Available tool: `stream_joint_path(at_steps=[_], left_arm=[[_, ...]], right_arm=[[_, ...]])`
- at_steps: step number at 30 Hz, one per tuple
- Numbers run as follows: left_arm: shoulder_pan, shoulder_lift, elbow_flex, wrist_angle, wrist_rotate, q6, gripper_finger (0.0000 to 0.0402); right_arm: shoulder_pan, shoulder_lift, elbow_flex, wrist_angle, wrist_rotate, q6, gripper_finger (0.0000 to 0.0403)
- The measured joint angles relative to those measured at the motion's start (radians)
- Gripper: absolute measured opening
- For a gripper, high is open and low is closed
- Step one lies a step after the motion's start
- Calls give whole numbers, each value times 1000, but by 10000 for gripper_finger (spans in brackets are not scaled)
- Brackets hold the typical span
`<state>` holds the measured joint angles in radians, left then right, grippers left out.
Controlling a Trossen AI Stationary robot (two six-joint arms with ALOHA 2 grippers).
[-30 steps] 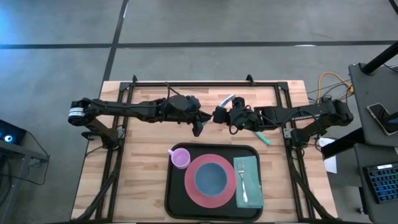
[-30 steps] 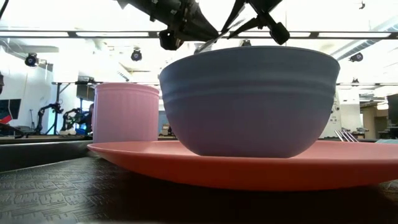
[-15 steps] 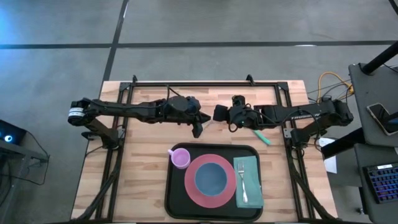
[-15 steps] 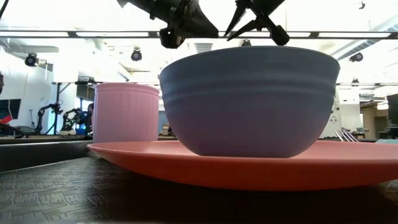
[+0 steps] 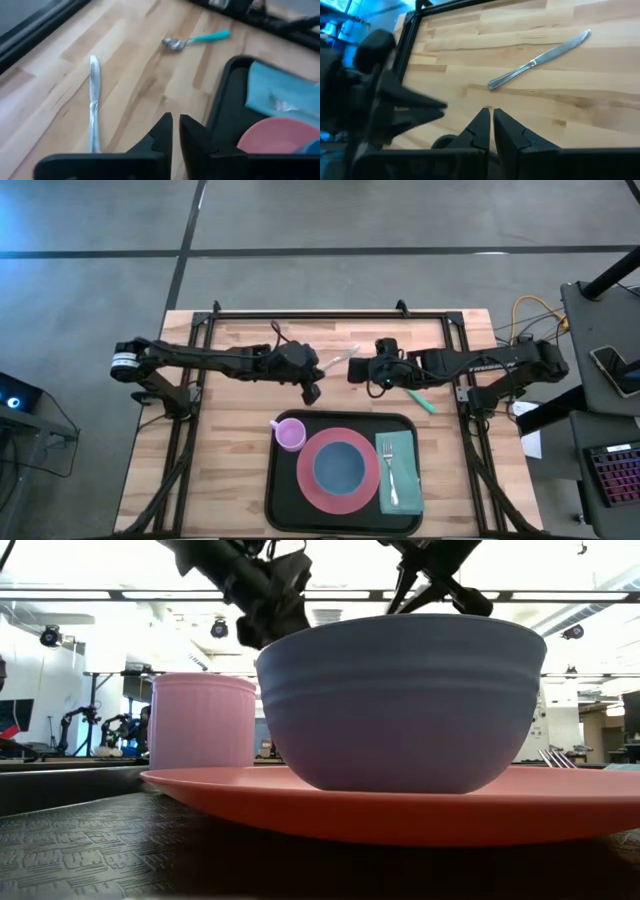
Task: Set up tray
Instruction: Put the silver knife to the right of the silver fork on the blue napkin on the black tray
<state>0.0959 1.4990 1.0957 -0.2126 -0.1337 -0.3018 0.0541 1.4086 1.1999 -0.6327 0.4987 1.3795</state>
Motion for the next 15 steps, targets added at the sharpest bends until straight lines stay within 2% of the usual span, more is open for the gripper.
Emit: stream_joint_path(at_steps=[4,10,15], left_arm=[[28,0,-33,8,0,12,63],[107,18,-56,12,18,13,148],[166,127,-32,8,80,44,186]], right_arm=[[16,-20,7,-8,-7,-27,43],[48,-63,7,-44,-6,-24,117],[79,-71,7,-117,-7,21,175]])
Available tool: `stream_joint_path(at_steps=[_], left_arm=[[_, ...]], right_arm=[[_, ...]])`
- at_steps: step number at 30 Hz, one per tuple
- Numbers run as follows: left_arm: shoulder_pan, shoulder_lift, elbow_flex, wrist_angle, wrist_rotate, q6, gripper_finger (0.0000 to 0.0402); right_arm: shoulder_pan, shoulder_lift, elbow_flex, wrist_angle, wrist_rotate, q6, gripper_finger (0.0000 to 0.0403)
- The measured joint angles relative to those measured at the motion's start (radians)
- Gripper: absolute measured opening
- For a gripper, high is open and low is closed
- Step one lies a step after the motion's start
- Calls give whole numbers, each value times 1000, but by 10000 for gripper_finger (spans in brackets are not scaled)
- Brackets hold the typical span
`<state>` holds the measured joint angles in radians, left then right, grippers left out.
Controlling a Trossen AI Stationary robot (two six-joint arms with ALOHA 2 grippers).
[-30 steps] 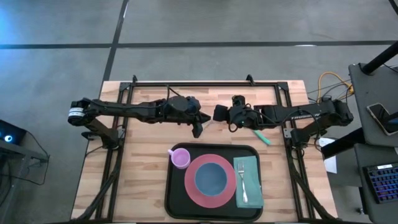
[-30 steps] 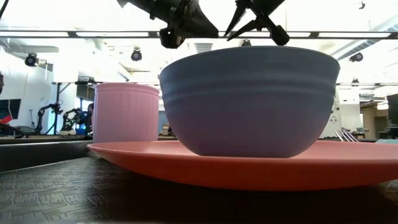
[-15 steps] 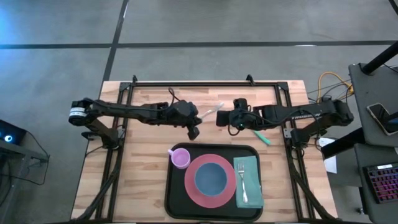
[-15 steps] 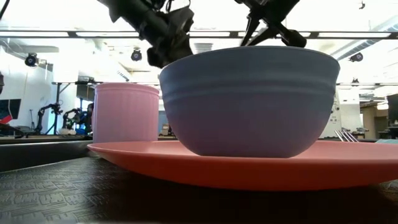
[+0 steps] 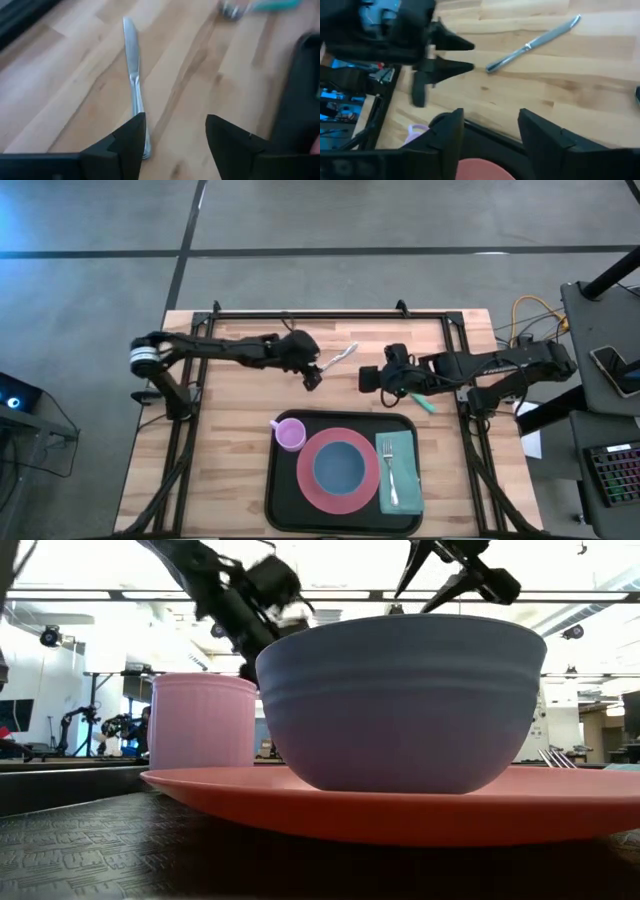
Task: Set up tray
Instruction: Put the silver knife to the right of the silver fork on the blue napkin on the black tray
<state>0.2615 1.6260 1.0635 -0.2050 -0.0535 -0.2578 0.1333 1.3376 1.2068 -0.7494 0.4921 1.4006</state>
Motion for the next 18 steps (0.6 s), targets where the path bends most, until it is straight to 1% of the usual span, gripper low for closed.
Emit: stream_joint_path(at_steps=[3,7,10,13,18], left_arm=[[3,97,33,-8,2,59,190],[3,211,88,-42,-2,77,191],[8,277,125,-82,-52,83,191],[21,308,149,-121,-95,84,191],[51,311,148,-118,-84,85,191]], right_arm=[[20,3,-1,-26,-3,33,199],[41,5,-1,-33,-3,66,216],[51,5,-1,-34,5,89,221],[57,5,-1,-38,5,103,221],[59,5,-4,-40,7,112,221]])
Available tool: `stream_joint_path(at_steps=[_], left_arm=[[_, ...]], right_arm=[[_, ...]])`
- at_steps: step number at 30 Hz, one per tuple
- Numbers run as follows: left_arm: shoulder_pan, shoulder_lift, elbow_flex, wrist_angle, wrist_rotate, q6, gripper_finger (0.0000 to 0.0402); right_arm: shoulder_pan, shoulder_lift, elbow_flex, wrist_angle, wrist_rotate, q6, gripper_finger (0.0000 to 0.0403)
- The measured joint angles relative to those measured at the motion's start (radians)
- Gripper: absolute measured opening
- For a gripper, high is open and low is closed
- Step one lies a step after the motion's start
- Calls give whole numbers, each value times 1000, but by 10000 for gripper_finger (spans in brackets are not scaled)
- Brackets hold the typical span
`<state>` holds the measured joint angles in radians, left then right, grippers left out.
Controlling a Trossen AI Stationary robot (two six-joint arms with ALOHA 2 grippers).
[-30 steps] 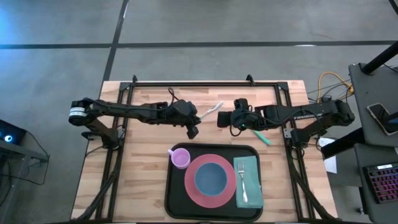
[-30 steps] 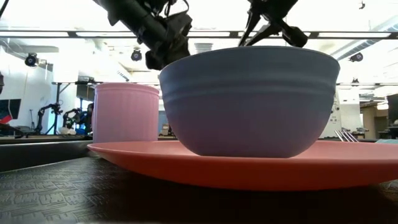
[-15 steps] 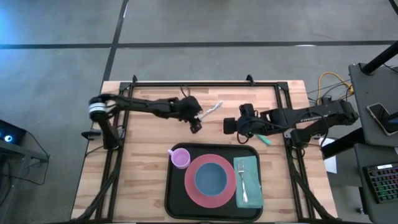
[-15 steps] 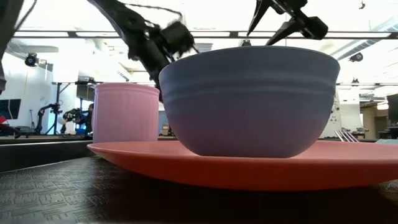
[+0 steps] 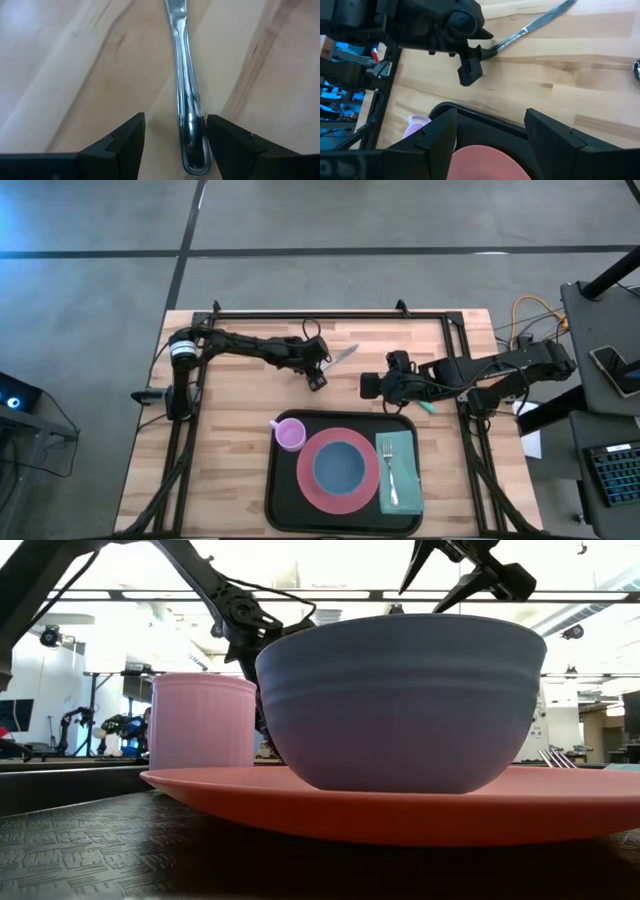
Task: Set up tray
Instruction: Put the silver knife to the right of the silver fork on the blue napkin on the black tray, then put the silver knife to the right of the silver fork on the blue table napkin on the black tray
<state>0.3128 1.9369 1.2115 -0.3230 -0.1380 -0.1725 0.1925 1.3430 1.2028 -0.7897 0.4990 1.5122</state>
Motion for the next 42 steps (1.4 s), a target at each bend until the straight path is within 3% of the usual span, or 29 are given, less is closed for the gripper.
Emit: stream_joint_path(at_steps=[6,19,34,37,42], left_arm=[[25,8,-1,5,68,7,167],[29,54,0,7,81,72,49],[26,29,83,-48,191,102,44],[26,21,103,-61,212,104,4],[21,23,101,-69,219,106,5]], right_arm=[[-1,0,-8,-1,11,-1,221],[-1,0,-12,0,20,-1,221],[-1,0,-19,1,19,26,219],[-1,-1,-26,1,18,64,216],[-4,-8,-34,1,17,77,207]])
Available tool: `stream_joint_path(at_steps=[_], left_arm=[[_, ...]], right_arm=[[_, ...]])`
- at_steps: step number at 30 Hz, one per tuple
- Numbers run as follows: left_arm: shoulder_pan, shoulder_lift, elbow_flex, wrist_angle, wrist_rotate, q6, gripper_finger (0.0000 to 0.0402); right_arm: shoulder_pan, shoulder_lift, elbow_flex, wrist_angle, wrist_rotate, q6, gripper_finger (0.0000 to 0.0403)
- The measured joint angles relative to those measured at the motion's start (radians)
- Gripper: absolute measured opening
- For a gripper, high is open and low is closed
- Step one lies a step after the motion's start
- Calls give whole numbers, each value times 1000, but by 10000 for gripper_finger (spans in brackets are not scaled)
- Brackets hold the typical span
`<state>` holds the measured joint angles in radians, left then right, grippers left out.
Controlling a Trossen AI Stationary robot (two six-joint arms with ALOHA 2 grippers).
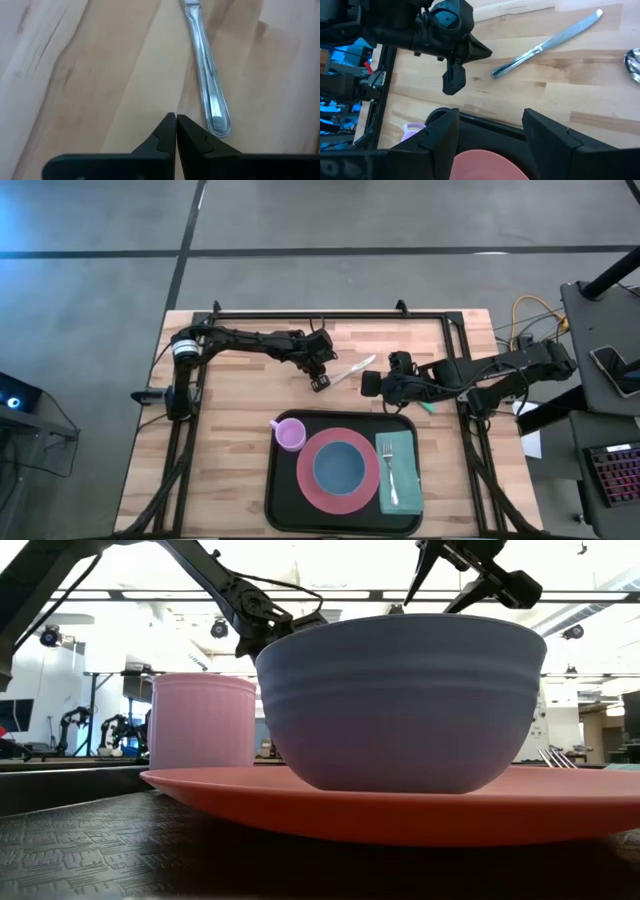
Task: Set up tray
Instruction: Put the silver knife to the right of the silver fork on the blue table napkin on the black tray
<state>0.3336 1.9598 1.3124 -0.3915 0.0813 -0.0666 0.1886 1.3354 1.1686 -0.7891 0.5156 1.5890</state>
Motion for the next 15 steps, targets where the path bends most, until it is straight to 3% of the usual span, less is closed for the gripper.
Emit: stream_joint_path(at_steps=[5,10,15], left_arm=[[0,-1,-7,4,2,0,3],[-4,-1,-5,24,100,-52,1],[-23,-1,-5,77,104,-110,39]], right_arm=[[0,0,0,0,0,-2,200],[0,1,0,0,0,-11,196],[0,1,0,0,0,-18,196]])
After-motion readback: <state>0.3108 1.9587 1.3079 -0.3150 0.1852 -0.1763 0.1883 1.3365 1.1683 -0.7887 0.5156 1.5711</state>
